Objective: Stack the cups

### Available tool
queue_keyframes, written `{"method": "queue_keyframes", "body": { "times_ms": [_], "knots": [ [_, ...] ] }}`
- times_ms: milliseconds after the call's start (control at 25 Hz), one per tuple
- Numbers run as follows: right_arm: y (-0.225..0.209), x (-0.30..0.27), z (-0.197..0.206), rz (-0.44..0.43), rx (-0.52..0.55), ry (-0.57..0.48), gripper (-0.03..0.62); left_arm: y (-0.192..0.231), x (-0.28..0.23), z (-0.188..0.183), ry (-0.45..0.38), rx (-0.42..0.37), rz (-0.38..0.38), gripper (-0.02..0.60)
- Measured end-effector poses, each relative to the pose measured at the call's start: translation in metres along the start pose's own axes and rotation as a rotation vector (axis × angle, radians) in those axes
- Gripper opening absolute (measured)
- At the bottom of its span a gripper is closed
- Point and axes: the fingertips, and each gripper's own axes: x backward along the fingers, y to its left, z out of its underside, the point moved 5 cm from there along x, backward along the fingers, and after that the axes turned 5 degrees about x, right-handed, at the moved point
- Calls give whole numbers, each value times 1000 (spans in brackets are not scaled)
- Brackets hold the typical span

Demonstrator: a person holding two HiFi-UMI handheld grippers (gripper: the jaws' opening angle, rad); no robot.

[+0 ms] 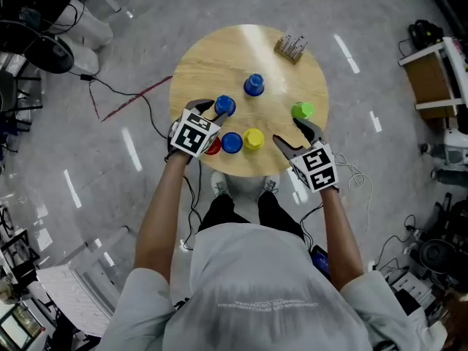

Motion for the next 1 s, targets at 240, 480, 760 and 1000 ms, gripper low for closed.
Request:
{"method": "queue_keyframes", "body": {
  "times_ms": [240,480,760,1000],
  "knots": [
    [-13,0,5,40,-43,8,318,14,-42,4,87,-58,32,255],
    [-13,-6,10,55,-75,39,316,18,-71,20,174,-91,91,288],
    [-13,-5,10,77,-94,27,313,21,-85,28,175,-101,96,267],
    [-12,6,10,76,-83,12,308,14,-73,24,139,-90,74,253]
  ]
}}
